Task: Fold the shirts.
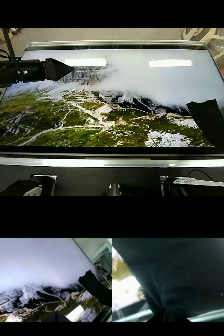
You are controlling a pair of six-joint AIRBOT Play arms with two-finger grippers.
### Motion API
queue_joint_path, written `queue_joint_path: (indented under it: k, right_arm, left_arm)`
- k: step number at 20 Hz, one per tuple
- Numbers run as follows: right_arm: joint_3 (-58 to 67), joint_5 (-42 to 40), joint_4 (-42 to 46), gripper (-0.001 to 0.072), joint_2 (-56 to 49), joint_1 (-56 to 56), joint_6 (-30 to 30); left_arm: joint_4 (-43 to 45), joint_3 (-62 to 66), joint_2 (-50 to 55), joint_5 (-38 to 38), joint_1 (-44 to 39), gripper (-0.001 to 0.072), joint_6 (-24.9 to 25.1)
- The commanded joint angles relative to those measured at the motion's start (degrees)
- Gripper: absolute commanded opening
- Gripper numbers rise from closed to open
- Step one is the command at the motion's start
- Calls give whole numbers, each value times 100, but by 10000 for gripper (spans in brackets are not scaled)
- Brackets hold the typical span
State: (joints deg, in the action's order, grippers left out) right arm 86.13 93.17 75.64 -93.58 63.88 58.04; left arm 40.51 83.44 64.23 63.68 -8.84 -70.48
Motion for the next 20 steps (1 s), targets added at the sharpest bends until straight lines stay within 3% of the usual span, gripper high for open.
queue_joint_path:
  k: [1, 11, 12, 14, 16, 18, 20]
  right_arm:
    - [-505, -55, 463, 25, 2, 42, 79]
    - [-1217, -260, 1058, 29, 114, 37, 238]
    - [-1215, -286, 1056, 157, 138, 37, 232]
    - [-1172, -328, 1054, 712, 186, 35, -11]
    - [-651, -267, 999, 693, 192, -26, -136]
    - [376, -437, 813, 694, 197, -334, -393]
    - [1453, -874, 813, 694, 286, -896, -549]
  left_arm:
    - [4, -2, 0, -9, -28, 21, -7]
    - [4, -2, 0, -240, -28, 20, -63]
    - [7, -2, 2, -260, -28, 21, -61]
    - [11, -2, 2, -269, -28, 21, -61]
    - [22, -2, 9, -433, -31, 21, -68]
    - [365, 37, 55, -868, -70, 18, -634]
    - [1932, 361, 256, -898, -282, 16, -1412]
